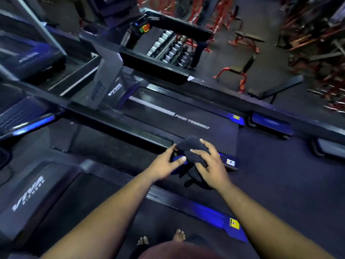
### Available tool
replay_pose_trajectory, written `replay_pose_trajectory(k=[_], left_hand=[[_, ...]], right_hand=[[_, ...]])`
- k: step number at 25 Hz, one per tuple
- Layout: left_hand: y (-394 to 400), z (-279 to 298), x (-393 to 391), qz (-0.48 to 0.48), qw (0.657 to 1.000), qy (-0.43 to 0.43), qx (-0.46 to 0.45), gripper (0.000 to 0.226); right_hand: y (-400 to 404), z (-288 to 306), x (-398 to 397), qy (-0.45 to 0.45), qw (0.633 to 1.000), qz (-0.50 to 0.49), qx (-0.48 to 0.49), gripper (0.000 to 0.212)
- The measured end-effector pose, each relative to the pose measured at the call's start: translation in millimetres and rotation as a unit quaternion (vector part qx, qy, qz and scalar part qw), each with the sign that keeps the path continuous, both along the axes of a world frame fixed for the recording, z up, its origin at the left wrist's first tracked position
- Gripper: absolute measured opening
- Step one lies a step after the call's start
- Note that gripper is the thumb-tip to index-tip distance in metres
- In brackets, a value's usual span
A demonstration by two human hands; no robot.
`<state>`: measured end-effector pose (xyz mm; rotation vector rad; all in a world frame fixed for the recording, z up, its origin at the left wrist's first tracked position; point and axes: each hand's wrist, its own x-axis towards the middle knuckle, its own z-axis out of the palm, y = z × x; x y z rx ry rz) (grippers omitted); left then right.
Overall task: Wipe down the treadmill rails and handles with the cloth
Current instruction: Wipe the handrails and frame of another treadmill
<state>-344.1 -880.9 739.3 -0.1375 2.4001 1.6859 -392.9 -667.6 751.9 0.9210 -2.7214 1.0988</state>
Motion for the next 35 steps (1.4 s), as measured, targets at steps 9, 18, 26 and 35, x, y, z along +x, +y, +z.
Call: replay_pose_trajectory(k=[9,18,26,35], left_hand=[[179.4,63.6,-33.2,-0.01,0.97,-0.004,0.244,0.02],[443.0,76.5,-54.4,-0.234,0.963,0.117,-0.06,0.021],[608.1,83.6,-76.3,-0.376,0.889,0.224,-0.133,0.018],[772.1,87.2,-109.6,-0.554,0.782,0.25,-0.14,0.016]], right_hand=[[159.6,24.7,40.4,-0.005,0.993,-0.106,-0.049,0.065],[419.3,28.8,59.5,-0.123,0.947,-0.285,-0.086,0.04],[566.6,42.8,90.7,-0.136,0.892,-0.419,-0.096,0.052],[685.1,74.3,116.2,-0.08,0.836,-0.541,-0.05,0.046]])
